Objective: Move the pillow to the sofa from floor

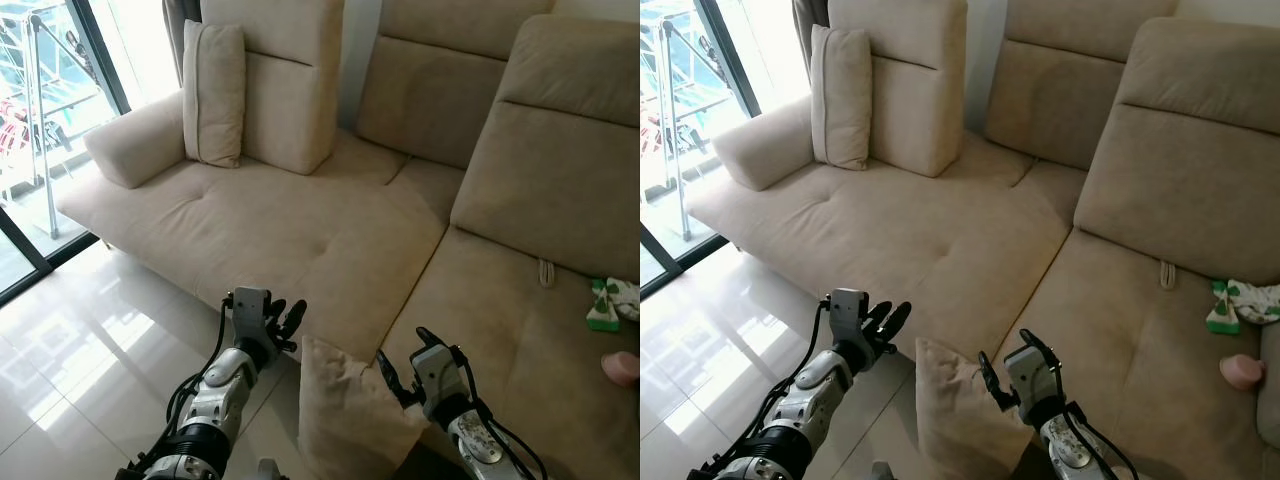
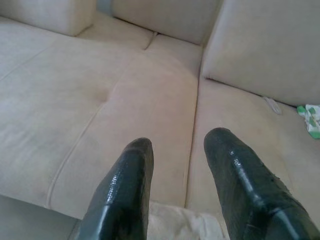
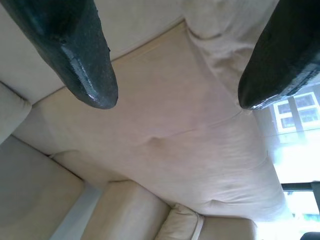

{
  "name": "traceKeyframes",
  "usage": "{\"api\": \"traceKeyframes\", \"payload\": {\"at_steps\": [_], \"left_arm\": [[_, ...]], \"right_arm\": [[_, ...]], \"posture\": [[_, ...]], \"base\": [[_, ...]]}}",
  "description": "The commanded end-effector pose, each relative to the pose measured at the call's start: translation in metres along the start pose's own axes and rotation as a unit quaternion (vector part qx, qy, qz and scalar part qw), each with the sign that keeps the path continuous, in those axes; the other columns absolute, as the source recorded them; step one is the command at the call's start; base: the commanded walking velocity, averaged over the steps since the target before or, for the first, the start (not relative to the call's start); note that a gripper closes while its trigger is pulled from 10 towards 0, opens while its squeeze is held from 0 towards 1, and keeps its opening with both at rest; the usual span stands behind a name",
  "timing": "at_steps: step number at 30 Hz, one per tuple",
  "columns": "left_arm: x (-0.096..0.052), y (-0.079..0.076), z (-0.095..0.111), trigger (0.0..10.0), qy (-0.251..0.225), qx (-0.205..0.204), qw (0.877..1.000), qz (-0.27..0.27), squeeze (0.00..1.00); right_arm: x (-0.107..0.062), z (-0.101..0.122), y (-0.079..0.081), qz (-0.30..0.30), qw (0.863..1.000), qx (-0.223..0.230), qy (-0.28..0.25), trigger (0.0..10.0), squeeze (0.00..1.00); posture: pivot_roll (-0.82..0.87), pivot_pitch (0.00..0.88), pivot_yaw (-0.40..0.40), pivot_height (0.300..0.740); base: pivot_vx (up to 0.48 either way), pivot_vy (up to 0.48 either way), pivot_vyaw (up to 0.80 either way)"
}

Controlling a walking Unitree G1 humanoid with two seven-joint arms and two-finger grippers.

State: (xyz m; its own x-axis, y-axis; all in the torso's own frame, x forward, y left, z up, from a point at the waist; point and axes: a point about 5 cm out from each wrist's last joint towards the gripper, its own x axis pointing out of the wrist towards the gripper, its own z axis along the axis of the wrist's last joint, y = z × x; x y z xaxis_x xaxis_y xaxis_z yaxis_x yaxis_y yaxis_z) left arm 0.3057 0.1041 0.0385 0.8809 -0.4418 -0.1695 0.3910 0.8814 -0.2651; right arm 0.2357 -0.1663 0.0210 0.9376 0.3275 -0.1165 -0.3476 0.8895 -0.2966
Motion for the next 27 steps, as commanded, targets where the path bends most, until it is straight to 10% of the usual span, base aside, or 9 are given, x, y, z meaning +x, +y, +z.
{"api": "traceKeyframes", "payload": {"at_steps": [1, 27], "left_arm": [[-0.001, 0.000, -0.003, 10.0, 0.006, 0.005, 1.000, -0.002, 0.00], [0.000, -0.011, -0.001, 10.0, 0.003, 0.086, 0.995, -0.047, 0.00]], "right_arm": [[-0.001, -0.003, 0.002, 0.001, 1.000, 0.006, 0.005, 10.0, 0.00], [-0.008, -0.038, -0.019, -0.024, 0.989, -0.032, 0.145, 10.0, 0.00]], "posture": [[0.05, 0.000, 0.052, 0.635], [0.04, 0.000, 0.051, 0.605]], "base": [[0.000, 0.000, 0.00], [0.000, 0.000, 0.00]]}}
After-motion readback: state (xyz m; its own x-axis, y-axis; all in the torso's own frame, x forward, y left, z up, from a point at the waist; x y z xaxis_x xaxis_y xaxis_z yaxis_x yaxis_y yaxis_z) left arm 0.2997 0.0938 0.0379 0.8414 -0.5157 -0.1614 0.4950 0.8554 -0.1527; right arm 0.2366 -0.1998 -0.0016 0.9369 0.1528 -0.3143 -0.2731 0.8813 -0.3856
